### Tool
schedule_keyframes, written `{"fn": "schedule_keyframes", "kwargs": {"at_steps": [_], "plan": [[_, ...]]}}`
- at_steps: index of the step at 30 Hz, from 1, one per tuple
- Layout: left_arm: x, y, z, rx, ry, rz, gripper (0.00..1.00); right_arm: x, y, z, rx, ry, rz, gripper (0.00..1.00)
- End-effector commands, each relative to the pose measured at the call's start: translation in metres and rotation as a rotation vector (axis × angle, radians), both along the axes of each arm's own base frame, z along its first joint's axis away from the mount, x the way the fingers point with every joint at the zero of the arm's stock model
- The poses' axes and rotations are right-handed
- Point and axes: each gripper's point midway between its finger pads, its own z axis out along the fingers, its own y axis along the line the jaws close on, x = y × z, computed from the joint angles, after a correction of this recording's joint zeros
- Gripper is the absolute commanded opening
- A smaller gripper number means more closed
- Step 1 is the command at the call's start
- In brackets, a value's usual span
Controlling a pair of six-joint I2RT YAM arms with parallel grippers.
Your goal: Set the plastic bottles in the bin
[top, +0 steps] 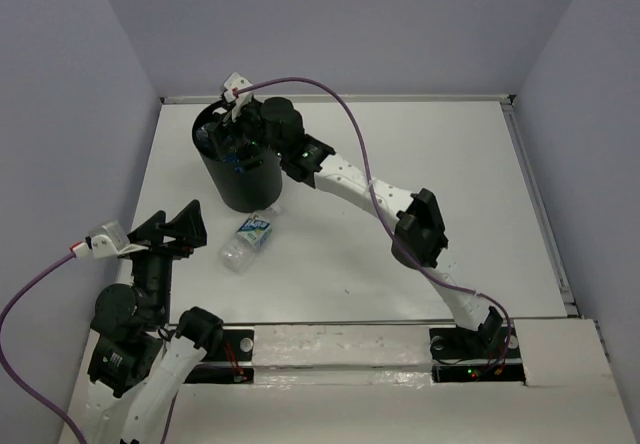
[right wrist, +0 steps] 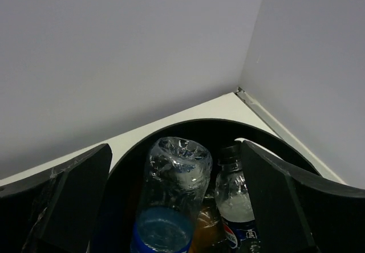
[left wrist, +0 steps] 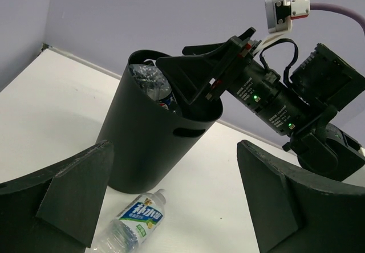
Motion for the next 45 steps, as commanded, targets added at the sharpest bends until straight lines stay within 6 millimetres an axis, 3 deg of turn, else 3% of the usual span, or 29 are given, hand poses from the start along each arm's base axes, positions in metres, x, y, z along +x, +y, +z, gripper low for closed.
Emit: {"fn": "schedule_keyframes", "kwargs": {"at_steps": [1,2,6,7,8,9,11,12,13,14,15,17,19,20,22,23,31,34,41,45], "plan": [[0.002,0.002,0.01,-0.01,-0.024,0.016,0.99,-0.012,-0.016,0.073,0.14,0.0,-0.02,1.0],[0.003,0.002,0.009,-0.006,-0.02,0.016,0.99,-0.014,-0.027,0.087,0.165,0.015,-0.051,1.0],[0.004,0.001,0.009,-0.005,-0.017,0.018,0.99,-0.021,-0.06,0.11,0.251,0.109,-0.134,1.0],[0.004,0.001,0.009,-0.005,-0.017,0.018,0.99,-0.023,-0.067,0.112,0.267,0.129,-0.153,1.0],[0.005,0.001,0.009,-0.004,-0.016,0.018,0.99,-0.017,-0.076,0.09,0.251,0.175,-0.215,1.0],[0.004,0.001,0.009,-0.006,-0.018,0.018,0.99,-0.024,-0.095,0.11,0.316,0.209,-0.245,1.0],[0.004,0.002,0.01,-0.006,-0.02,0.019,0.99,-0.021,-0.123,0.1,0.361,0.27,-0.362,1.0],[0.004,0.001,0.01,-0.007,-0.023,0.018,0.99,-0.022,-0.135,0.091,0.398,0.327,-0.401,1.0],[0.003,0.002,0.01,-0.006,-0.025,0.02,0.99,-0.029,-0.156,0.06,0.384,0.378,-0.461,1.0],[0.003,0.001,0.01,-0.005,-0.025,0.017,0.99,-0.029,-0.172,0.052,0.442,0.392,-0.514,1.0],[0.002,0.002,0.012,-0.01,-0.032,0.015,0.99,-0.039,-0.189,0.014,0.456,0.484,-0.55,1.0],[0.001,0.001,0.013,-0.01,-0.038,0.011,0.99,-0.051,-0.199,-0.019,0.49,0.564,-0.575,0.99],[0.0,0.001,0.014,-0.012,-0.044,0.005,0.99,-0.06,-0.2,-0.054,0.515,0.678,-0.603,0.99],[0.0,0.001,0.013,-0.012,-0.044,0.005,0.99,-0.067,-0.191,-0.09,0.448,0.735,-0.612,0.99],[-0.001,0.001,0.013,-0.014,-0.046,0.005,0.99,-0.075,-0.171,-0.115,0.435,0.827,-0.595,1.0],[-0.002,0.002,0.014,-0.016,-0.05,0.005,0.99,-0.082,-0.157,-0.143,0.375,0.872,-0.591,1.0],[0.0,-0.003,0.011,-0.008,-0.04,-0.015,0.99,-0.097,-0.104,-0.18,0.425,0.992,-0.537,1.0],[0.0,-0.005,0.012,-0.006,-0.04,-0.028,0.99,-0.093,-0.092,-0.194,0.397,1.013,-0.545,1.0],[-0.002,-0.004,0.013,-0.011,-0.048,-0.027,0.99,-0.094,-0.076,-0.235,0.289,1.053,-0.588,1.0],[-0.003,-0.003,0.013,-0.013,-0.05,-0.026,0.99,-0.092,-0.078,-0.25,0.221,1.043,-0.634,1.0]]}}
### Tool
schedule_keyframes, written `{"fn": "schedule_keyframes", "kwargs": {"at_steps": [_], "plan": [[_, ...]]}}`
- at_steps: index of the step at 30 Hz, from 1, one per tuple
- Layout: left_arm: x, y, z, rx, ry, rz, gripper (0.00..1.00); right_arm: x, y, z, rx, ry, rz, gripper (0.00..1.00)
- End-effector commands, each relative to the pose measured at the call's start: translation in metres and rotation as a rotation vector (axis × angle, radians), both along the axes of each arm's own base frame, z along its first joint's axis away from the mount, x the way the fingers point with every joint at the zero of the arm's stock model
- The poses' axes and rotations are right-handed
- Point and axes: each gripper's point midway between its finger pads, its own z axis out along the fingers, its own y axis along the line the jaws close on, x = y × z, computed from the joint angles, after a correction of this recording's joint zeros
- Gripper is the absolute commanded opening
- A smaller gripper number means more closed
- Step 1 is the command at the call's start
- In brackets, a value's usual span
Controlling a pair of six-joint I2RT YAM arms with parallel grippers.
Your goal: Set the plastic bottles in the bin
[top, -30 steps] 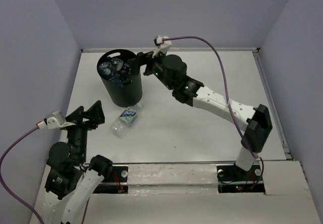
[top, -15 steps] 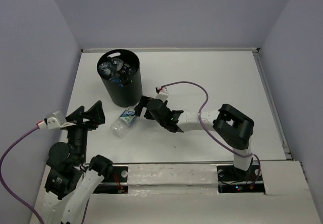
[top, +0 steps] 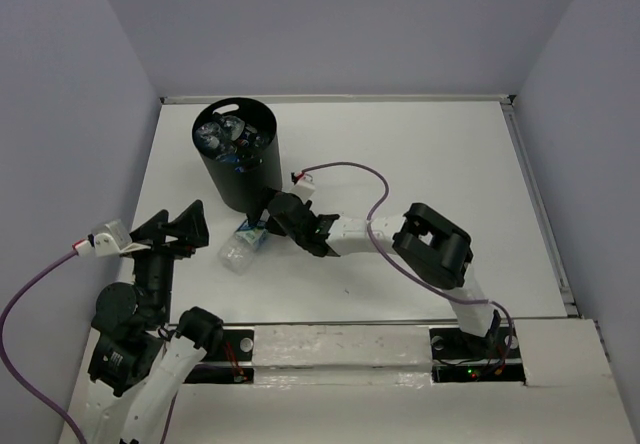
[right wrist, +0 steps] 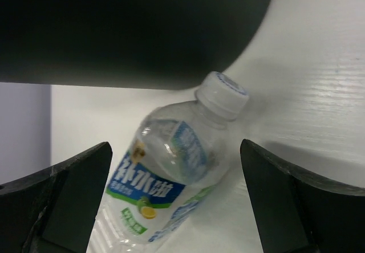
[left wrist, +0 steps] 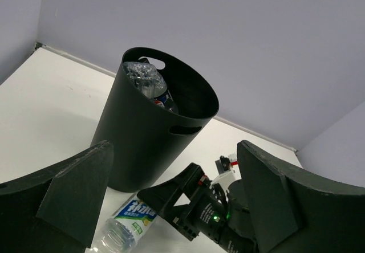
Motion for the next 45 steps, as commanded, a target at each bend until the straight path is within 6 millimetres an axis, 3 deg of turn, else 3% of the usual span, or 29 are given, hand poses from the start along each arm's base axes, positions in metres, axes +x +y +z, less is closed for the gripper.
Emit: {"fn": "schedule_keyframes", "kwargs": {"at_steps": [1,8,11,12,16,17,21,23,24,27,34,38,43,45], "plan": [[-0.004,0.001,0.013,-0.021,-0.053,-0.006,0.99,0.002,0.001,-0.009,-0.076,0.019,-0.016,1.0],[-0.004,0.001,0.013,-0.022,-0.054,-0.004,0.99,-0.004,0.005,-0.027,-0.206,0.02,0.057,1.0],[-0.005,0.002,0.014,-0.022,-0.054,-0.003,0.99,-0.01,0.001,-0.031,-0.242,0.012,0.107,0.95],[-0.004,0.002,0.013,-0.021,-0.052,-0.003,0.99,-0.011,-0.002,-0.03,-0.268,-0.003,0.126,0.88],[-0.004,0.002,0.012,-0.021,-0.048,-0.002,0.99,-0.019,-0.027,-0.014,-0.338,-0.063,0.166,0.83],[-0.004,0.002,0.012,-0.022,-0.05,-0.002,0.99,-0.013,-0.03,-0.014,-0.346,-0.063,0.173,0.81],[-0.004,0.002,0.013,-0.023,-0.05,-0.002,0.99,-0.02,-0.073,-0.007,-0.392,-0.051,0.283,0.8],[-0.003,0.001,0.012,-0.02,-0.044,0.0,0.99,-0.025,-0.086,-0.004,-0.42,-0.046,0.318,0.83],[-0.003,0.002,0.013,-0.023,-0.047,0.001,0.99,-0.027,-0.093,0.002,-0.434,-0.055,0.345,0.89],[-0.002,0.002,0.012,-0.021,-0.043,0.007,0.99,-0.033,-0.104,0.007,-0.495,-0.044,0.372,1.0],[-0.001,0.002,0.012,-0.02,-0.039,0.008,0.99,-0.049,-0.121,0.007,-0.544,0.044,0.393,1.0],[-0.002,0.003,0.012,-0.021,-0.045,0.01,0.99,-0.055,-0.143,0.024,-0.543,0.031,0.348,1.0],[-0.005,0.004,0.014,-0.026,-0.057,0.009,0.99,-0.068,-0.157,0.016,-0.587,0.083,0.348,1.0],[-0.006,0.005,0.014,-0.028,-0.06,0.01,0.99,-0.068,-0.172,0.013,-0.629,0.08,0.311,1.0]]}}
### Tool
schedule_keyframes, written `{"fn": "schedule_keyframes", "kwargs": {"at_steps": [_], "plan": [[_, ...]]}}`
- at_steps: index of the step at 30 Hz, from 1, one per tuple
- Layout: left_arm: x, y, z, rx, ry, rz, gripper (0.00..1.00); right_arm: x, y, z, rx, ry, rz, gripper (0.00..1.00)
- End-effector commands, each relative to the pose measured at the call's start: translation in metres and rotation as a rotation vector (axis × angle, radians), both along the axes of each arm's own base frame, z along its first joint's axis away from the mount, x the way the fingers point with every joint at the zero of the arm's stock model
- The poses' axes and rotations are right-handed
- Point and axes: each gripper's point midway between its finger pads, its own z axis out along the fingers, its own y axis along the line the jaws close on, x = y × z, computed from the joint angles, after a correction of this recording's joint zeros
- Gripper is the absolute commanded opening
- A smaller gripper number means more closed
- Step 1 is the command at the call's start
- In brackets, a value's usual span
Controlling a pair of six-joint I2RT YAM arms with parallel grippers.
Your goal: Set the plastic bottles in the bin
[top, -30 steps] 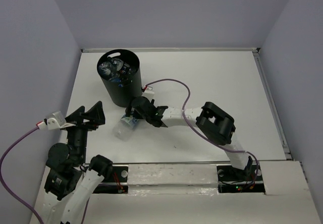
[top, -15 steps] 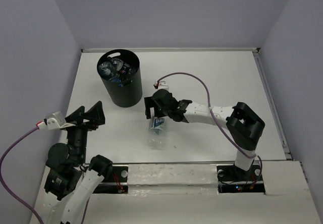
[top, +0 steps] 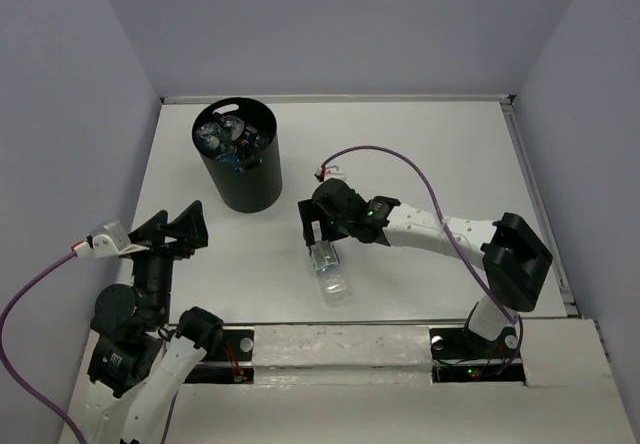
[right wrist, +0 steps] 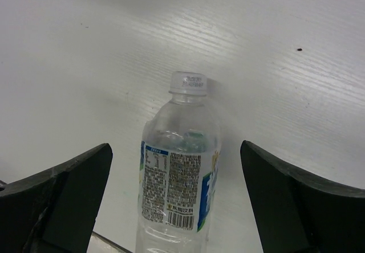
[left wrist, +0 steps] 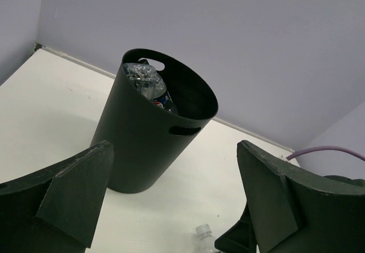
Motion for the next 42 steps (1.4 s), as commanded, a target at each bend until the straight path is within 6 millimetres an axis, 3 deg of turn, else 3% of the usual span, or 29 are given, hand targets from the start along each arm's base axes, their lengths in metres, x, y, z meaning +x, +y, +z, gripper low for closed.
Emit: {"fn": "schedule_keyframes", "kwargs": {"at_steps": [1,5,9,13,20,24,28,31,34,35,38,39,40,42], "plan": [[-0.005,0.004,0.014,-0.028,-0.057,0.006,0.99,-0.009,-0.029,-0.004,-0.09,-0.013,-0.046,1.0],[-0.006,0.003,0.015,-0.027,-0.062,0.001,0.99,-0.019,-0.039,-0.001,-0.135,0.02,-0.013,1.0],[-0.007,0.003,0.016,-0.029,-0.067,0.0,0.99,-0.042,-0.02,0.001,-0.132,0.037,0.091,1.0],[-0.007,0.003,0.015,-0.029,-0.066,-0.002,0.99,-0.039,-0.01,-0.002,-0.145,0.03,0.098,1.0],[-0.006,0.002,0.014,-0.025,-0.06,-0.003,0.99,-0.027,-0.002,-0.029,-0.235,0.028,0.121,1.0],[-0.006,0.002,0.015,-0.027,-0.065,-0.003,0.99,-0.007,-0.008,-0.043,-0.325,-0.019,0.086,0.98],[-0.006,0.003,0.014,-0.025,-0.063,-0.002,0.99,0.006,-0.005,-0.041,-0.341,-0.042,0.069,0.85],[-0.007,0.003,0.015,-0.026,-0.064,-0.005,0.99,0.013,0.001,-0.025,-0.32,-0.078,0.061,0.57],[-0.008,0.003,0.015,-0.028,-0.067,-0.003,0.99,0.018,0.01,0.013,-0.251,-0.133,0.075,0.47],[-0.008,0.003,0.015,-0.03,-0.068,-0.005,0.99,0.023,0.018,0.044,-0.19,-0.181,0.074,0.47],[-0.009,0.003,0.017,-0.032,-0.075,-0.009,0.99,0.044,0.03,0.114,-0.123,-0.348,0.085,0.46],[-0.009,0.003,0.017,-0.033,-0.074,-0.008,0.99,0.054,0.041,0.158,-0.053,-0.434,0.08,0.46],[-0.009,0.003,0.017,-0.032,-0.075,-0.006,0.99,0.065,0.042,0.181,-0.055,-0.51,0.092,0.46],[-0.01,0.004,0.017,-0.032,-0.076,-0.003,0.99,0.078,0.064,0.241,0.072,-0.667,0.106,0.46]]}}
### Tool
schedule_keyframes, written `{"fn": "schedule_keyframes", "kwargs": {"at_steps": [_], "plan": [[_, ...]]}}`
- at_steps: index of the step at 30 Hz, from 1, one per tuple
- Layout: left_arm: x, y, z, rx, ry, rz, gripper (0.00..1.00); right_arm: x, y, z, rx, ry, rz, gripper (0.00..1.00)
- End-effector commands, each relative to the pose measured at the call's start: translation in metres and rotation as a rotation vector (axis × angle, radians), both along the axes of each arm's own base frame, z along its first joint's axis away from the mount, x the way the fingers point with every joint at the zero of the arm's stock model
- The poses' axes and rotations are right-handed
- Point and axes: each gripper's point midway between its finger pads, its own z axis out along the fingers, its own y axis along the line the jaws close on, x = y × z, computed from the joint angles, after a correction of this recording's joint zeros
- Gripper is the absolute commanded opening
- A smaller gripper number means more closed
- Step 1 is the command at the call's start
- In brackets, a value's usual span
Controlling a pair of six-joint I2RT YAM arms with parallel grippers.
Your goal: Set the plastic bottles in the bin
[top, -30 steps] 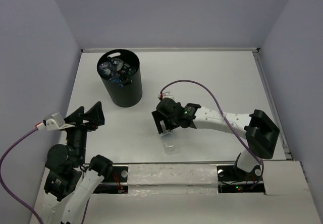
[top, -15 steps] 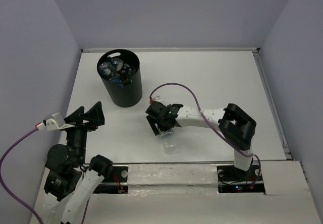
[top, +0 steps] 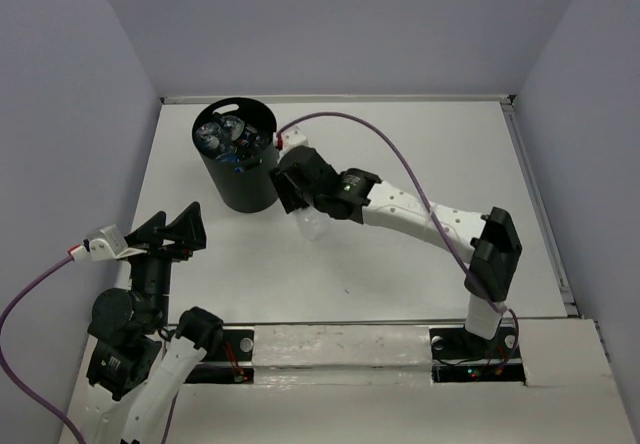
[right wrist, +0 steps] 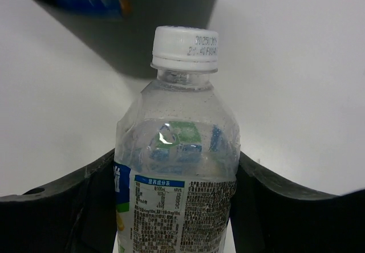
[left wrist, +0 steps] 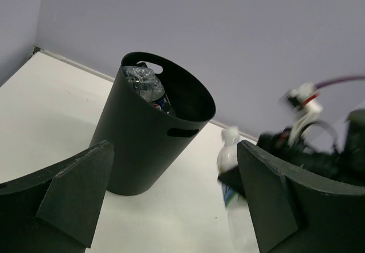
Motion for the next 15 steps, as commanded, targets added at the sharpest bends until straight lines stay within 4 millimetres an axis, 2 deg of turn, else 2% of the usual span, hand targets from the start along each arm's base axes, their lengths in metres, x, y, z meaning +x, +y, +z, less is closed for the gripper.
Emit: {"fn": "schedule_keyframes", "kwargs": {"at_steps": [1,2,4,5,8,10,11,14,15], "plan": [[-0.005,0.003,0.013,-0.022,-0.053,0.002,0.99,0.046,0.034,0.191,0.275,-0.476,0.109,0.46],[-0.005,0.003,0.013,-0.024,-0.053,0.003,0.99,0.056,0.041,0.224,0.355,-0.569,0.111,0.45],[-0.006,0.004,0.013,-0.025,-0.054,0.006,0.99,0.067,0.048,0.253,0.413,-0.657,0.13,0.43],[-0.006,0.004,0.013,-0.026,-0.054,0.004,0.99,0.079,0.057,0.276,0.474,-0.72,0.149,0.41],[-0.005,0.002,0.012,-0.022,-0.05,0.0,0.99,0.099,0.072,0.31,0.55,-0.833,0.192,0.41],[-0.005,0.002,0.013,-0.024,-0.052,-0.002,0.99,0.106,0.084,0.316,0.589,-0.855,0.245,0.41],[-0.004,0.001,0.013,-0.022,-0.048,-0.006,0.99,0.118,0.088,0.32,0.608,-0.873,0.249,0.41],[-0.004,0.001,0.012,-0.022,-0.044,-0.006,0.99,0.121,0.107,0.312,0.628,-0.874,0.326,0.42],[-0.004,0.001,0.012,-0.022,-0.046,-0.008,0.99,0.128,0.112,0.306,0.629,-0.877,0.342,0.42]]}}
